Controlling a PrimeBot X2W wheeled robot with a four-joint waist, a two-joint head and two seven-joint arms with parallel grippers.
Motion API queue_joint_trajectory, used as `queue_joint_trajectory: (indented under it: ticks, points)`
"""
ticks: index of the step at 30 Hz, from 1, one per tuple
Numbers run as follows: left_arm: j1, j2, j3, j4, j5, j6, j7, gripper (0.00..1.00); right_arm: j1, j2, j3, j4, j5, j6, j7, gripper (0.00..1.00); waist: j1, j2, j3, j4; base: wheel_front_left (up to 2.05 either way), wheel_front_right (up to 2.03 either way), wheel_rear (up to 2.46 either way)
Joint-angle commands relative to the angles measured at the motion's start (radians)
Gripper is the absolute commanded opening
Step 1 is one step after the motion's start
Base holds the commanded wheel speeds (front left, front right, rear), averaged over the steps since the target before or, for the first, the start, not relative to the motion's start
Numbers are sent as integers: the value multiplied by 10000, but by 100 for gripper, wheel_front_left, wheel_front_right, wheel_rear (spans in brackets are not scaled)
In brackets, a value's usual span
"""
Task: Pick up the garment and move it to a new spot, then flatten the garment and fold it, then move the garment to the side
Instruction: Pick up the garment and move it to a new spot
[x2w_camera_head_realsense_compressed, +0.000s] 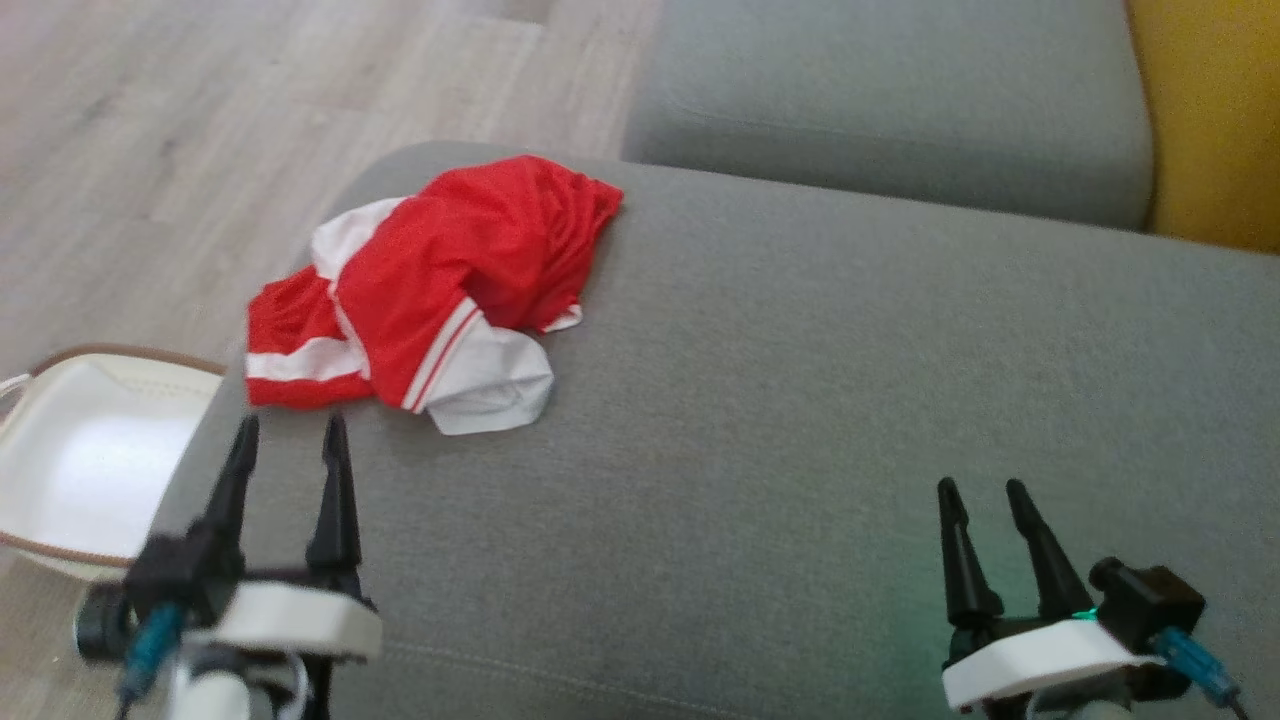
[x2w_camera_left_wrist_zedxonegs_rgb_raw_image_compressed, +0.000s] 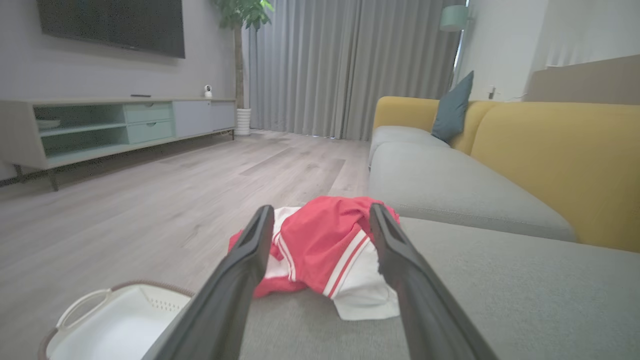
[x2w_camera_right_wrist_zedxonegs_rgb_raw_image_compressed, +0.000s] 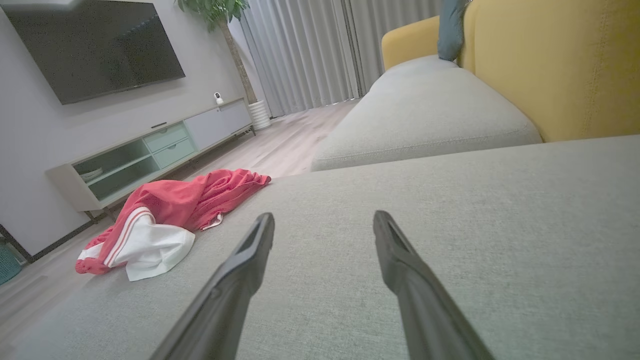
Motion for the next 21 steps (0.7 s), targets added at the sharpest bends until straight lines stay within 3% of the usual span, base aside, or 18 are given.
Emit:
queue_joint_trajectory:
  ticks: [1, 5, 9, 13, 21]
  points:
    - [-928, 271, 361, -168, 121, -181, -78, 100, -468, -93, 126, -367, -122, -7, -111, 100, 0, 0, 363, -371, 0, 0, 0]
    - [-2252, 892, 327, 498, 53, -903, -78, 100, -831, -93, -99, -625, -298, -7, -111, 100, 0, 0, 1117, -890, 0, 0, 0]
    - [-3858, 1650, -25, 1608, -191, -1314, 521, 100, -1194, -93, -257, -885, -407, -7, -111, 100, 0, 0, 1816, -1381, 0, 0, 0]
    - [-5570, 2524, -681, 2730, -723, -1457, 1666, 100, -1520, -93, -330, -1110, -454, -7, -111, 100, 0, 0, 2490, -1827, 0, 0, 0]
    - [-8298, 4421, -3109, 4300, -3328, -1472, 3872, 100, -2163, -93, -436, -1596, -407, -7, -111, 100, 0, 0, 3762, -2489, 0, 0, 0]
